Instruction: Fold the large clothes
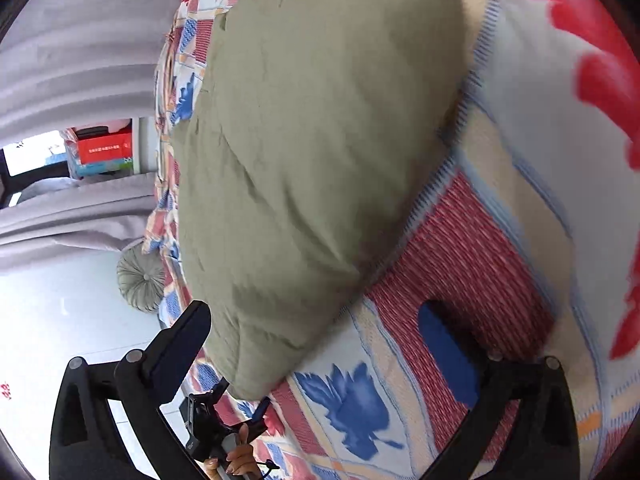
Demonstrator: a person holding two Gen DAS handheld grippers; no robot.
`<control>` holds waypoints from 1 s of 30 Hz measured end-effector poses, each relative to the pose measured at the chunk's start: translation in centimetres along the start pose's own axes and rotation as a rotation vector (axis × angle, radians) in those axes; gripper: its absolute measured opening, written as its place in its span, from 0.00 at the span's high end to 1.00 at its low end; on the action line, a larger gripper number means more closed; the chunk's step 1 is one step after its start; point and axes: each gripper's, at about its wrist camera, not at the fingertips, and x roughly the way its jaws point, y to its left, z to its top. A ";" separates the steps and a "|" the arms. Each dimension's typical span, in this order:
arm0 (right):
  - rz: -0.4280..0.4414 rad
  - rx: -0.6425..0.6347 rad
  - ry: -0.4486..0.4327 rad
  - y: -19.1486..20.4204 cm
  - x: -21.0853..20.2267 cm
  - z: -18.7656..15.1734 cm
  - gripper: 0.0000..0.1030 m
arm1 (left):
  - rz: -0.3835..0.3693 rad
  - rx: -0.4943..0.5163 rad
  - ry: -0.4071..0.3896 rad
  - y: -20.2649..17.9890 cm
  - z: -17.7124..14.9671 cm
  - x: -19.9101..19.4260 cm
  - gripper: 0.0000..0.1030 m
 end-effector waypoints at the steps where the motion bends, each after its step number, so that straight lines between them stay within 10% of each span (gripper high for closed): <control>1: 0.029 0.005 -0.008 0.2 0.5 0.5 0.00 | -0.006 -0.011 -0.005 -0.2 0.6 0.2 0.01; 5: 0.129 0.046 -0.006 0.5 2.6 1.9 0.00 | -0.026 -0.051 -0.005 -0.7 1.9 1.6 0.03; 10: 0.147 0.073 0.017 1.4 4.5 2.8 0.00 | -0.027 -0.051 -0.021 -1.8 2.7 1.2 0.74; 12: 0.143 0.112 0.027 1.2 4.5 2.7 0.10 | -0.011 -0.006 -0.057 -2.6 2.6 0.2 0.82; 14: 0.117 0.152 0.044 0.6 4.5 2.6 0.58 | 0.004 0.051 -0.089 -3.6 2.1 -0.9 0.85; 16: 0.142 0.173 0.038 0.2 4.1 2.3 0.73 | 0.008 0.102 -0.117 -4.5 1.6 -2.2 0.86; 30: 0.116 0.123 0.150 -1.9 -4.6 -7.6 0.79 | 0.074 0.236 -0.051 0.2 -7.4 -10.5 0.87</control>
